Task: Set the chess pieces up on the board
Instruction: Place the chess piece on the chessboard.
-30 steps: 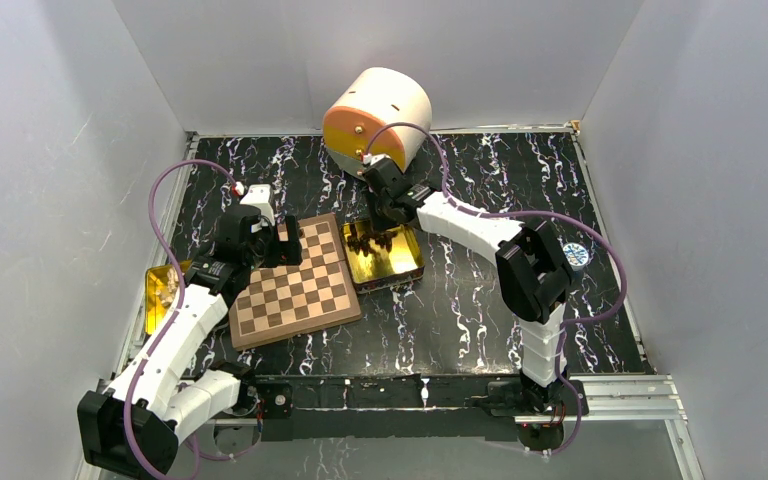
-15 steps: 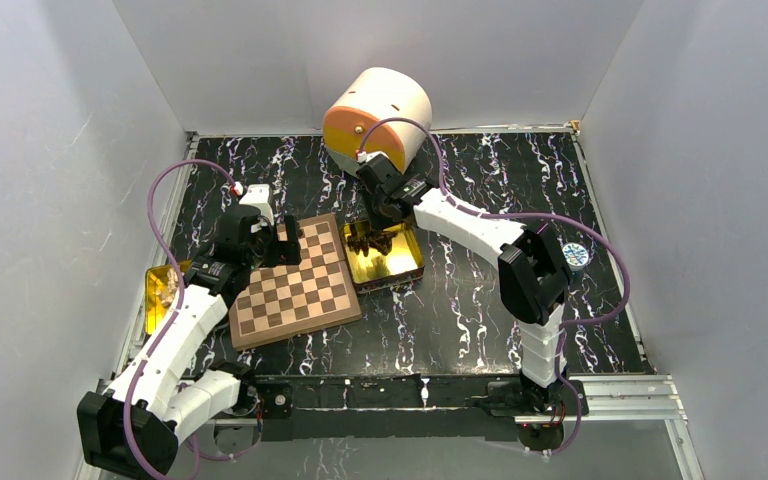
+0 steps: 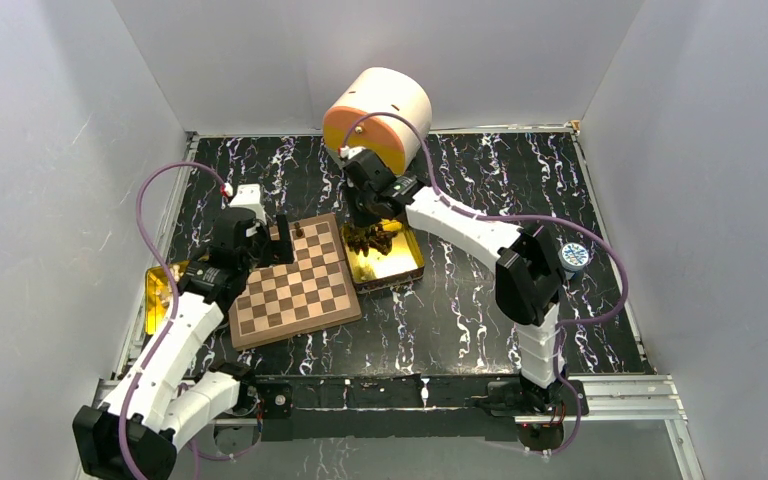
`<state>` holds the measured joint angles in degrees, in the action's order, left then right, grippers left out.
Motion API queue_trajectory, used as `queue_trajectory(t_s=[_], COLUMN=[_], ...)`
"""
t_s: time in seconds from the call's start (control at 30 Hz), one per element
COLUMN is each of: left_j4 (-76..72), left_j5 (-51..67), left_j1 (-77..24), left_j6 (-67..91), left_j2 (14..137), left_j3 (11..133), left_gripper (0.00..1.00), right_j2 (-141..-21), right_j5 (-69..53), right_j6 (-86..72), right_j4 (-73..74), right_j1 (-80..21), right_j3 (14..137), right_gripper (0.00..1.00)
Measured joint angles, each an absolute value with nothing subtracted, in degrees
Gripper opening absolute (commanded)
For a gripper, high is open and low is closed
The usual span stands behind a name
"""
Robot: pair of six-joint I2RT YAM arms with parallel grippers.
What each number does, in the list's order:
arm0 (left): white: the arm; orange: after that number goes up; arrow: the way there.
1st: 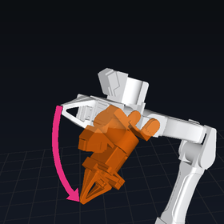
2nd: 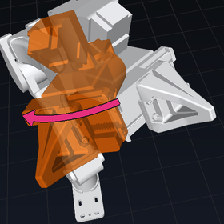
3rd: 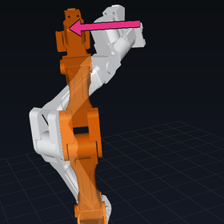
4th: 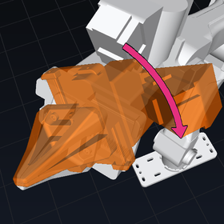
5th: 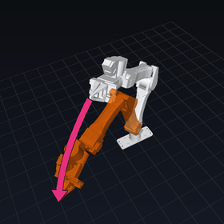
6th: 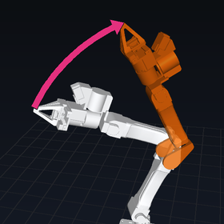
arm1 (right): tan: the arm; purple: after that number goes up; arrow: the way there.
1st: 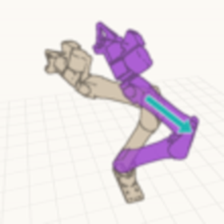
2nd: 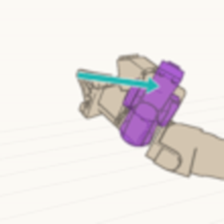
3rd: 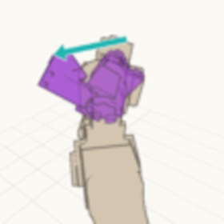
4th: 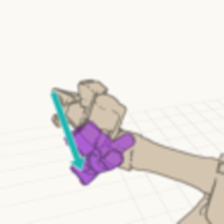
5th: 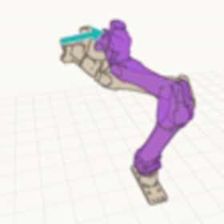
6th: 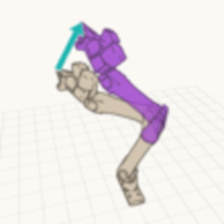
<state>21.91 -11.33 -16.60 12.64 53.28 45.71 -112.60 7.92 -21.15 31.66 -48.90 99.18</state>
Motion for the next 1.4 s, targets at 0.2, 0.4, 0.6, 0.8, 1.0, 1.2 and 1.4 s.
queue_trajectory(t_s=[0.2, 0.4, 0.6, 0.8, 1.0, 1.2, 1.4], left_j4=[22.7, 22.9, 23.1, 23.2, 23.2, 23.2, 23.2], left_j5=[-16.2, -18.7, -19.2, -19.5, -19.5, -19.5, -19.5], left_j1=[-16.6, -16.6, -16.6, -16.6, -16.6, -16.6, -16.6], left_j6=[12.9, 13.0, 13.1, 13.1, 13.1, 13.1, 13.1], left_j2=[49.0, 47.8, 47.8, 47.8, 47.8, 47.8, 47.9], left_j3=[45.7, 45.7, 45.7, 45.7, 45.7, 45.7, 45.7], left_gripper=[0.92, 0.92, 0.92, 0.92, 0.92, 0.92, 0.93], right_j2=[-118.1, -126.0, -130.4, -132.7, -133.9, -136.2, -136.4], right_j5=[6.5, 6.2, 6.2, 6.2, 6.2, 6.2, 6.2], right_j6=[-21.2, -21.1, -21.0, -21.0, -20.8, -20.7, -20.7], right_j4=[31.4, 32.0, 32.5, 32.9, 32.9, 32.9, 33.0], right_j1=[-50.4, -50.5, -51.2, -52.7, -53.7, -54.1, -54.1], right_j3=[110.3, 119.4, 122.3, 123.3, 124.2, 124.7, 124.9], right_gripper=[0.11, 0.13, 0.14, 0.17, 0.21, 0.25, 0.4])
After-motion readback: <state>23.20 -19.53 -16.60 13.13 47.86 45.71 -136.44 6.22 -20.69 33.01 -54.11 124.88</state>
